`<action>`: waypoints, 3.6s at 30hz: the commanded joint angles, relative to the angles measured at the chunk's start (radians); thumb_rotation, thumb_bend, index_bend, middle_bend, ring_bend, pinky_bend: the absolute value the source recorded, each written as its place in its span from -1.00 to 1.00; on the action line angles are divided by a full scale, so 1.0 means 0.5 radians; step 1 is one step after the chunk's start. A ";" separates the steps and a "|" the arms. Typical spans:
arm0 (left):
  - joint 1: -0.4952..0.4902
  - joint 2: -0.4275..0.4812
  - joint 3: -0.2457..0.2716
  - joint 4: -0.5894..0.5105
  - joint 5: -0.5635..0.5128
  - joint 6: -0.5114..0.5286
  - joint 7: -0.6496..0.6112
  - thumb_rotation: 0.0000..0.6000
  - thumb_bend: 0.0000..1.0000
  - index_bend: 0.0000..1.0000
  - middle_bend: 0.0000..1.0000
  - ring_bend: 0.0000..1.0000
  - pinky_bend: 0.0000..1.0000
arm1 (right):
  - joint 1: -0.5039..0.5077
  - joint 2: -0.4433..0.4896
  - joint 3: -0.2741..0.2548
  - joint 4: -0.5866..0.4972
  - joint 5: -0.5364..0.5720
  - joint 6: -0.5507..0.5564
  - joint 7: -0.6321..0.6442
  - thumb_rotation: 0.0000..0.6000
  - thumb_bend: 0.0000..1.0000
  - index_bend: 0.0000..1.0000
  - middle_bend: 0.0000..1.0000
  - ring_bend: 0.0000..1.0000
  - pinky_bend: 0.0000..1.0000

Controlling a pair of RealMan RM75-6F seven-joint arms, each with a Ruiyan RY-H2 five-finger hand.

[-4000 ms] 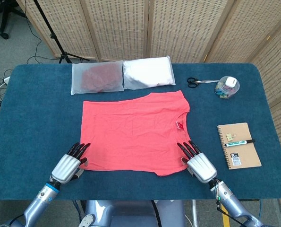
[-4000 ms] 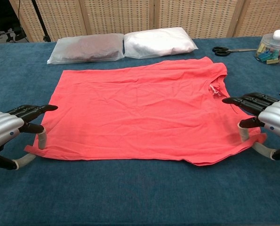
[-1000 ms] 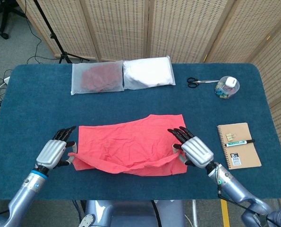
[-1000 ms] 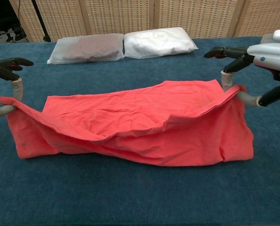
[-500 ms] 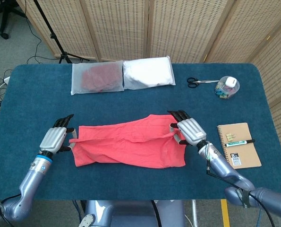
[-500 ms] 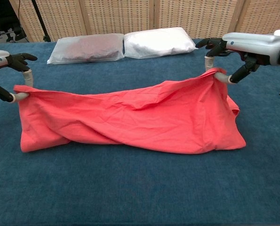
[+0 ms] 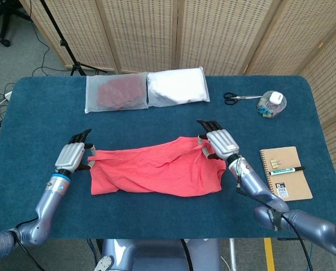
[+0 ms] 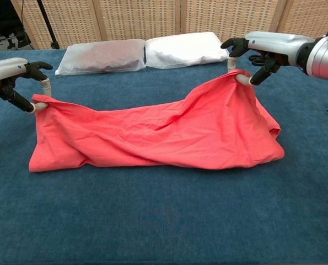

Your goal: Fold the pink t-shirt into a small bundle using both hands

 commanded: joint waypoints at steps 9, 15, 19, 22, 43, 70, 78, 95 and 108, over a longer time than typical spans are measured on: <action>-0.031 -0.066 -0.035 0.157 -0.033 -0.043 -0.100 1.00 0.22 0.44 -1.00 -1.00 -1.00 | 0.024 -0.001 0.068 0.055 0.076 -0.004 0.068 1.00 0.32 0.17 -0.91 -1.00 -1.00; -0.051 -0.149 -0.024 0.282 -0.012 -0.071 -0.140 1.00 0.20 0.44 -1.00 -1.00 -1.00 | 0.038 -0.045 0.044 0.135 0.089 -0.043 0.061 1.00 0.32 0.17 -0.91 -1.00 -1.00; -0.074 -0.223 -0.025 0.399 -0.032 -0.084 -0.122 1.00 0.20 0.44 -1.00 -1.00 -1.00 | 0.052 -0.106 0.030 0.233 0.101 -0.072 0.068 1.00 0.32 0.17 -0.91 -1.00 -1.00; -0.086 -0.273 -0.026 0.471 -0.038 -0.081 -0.108 1.00 0.19 0.44 -1.00 -1.00 -1.00 | 0.063 -0.137 0.028 0.290 0.103 -0.088 0.077 1.00 0.32 0.17 -0.91 -1.00 -1.00; -0.063 -0.317 -0.059 0.501 -0.026 0.016 -0.054 1.00 -0.23 -1.00 -1.00 -1.00 -1.00 | 0.094 -0.230 0.013 0.473 0.121 -0.121 0.002 1.00 0.31 0.17 -0.91 -1.00 -1.00; 0.095 0.057 0.011 0.028 0.234 0.210 -0.129 1.00 -0.23 -1.00 -1.00 -1.00 -1.00 | -0.096 -0.006 0.060 -0.037 0.355 0.271 -0.561 1.00 -1.00 -1.00 -1.00 -1.00 -1.00; 0.145 0.157 0.120 -0.016 0.397 0.235 -0.141 1.00 -0.24 -1.00 -1.00 -1.00 -1.00 | -0.405 0.347 -0.103 -0.515 0.015 0.641 -0.410 1.00 -1.00 -1.00 -1.00 -1.00 -1.00; 0.098 0.054 0.112 0.106 0.303 0.142 -0.032 1.00 -0.23 -1.00 -1.00 -1.00 -1.00 | -0.970 0.512 -0.545 -0.554 -0.830 1.432 -0.082 1.00 -1.00 -1.00 -1.00 -1.00 -1.00; -0.097 -0.176 0.015 0.279 -0.115 -0.020 0.360 1.00 -0.26 -0.52 -1.00 -1.00 -1.00 | -1.010 0.509 -0.508 -0.452 -0.866 1.449 0.081 1.00 -1.00 -1.00 -1.00 -1.00 -1.00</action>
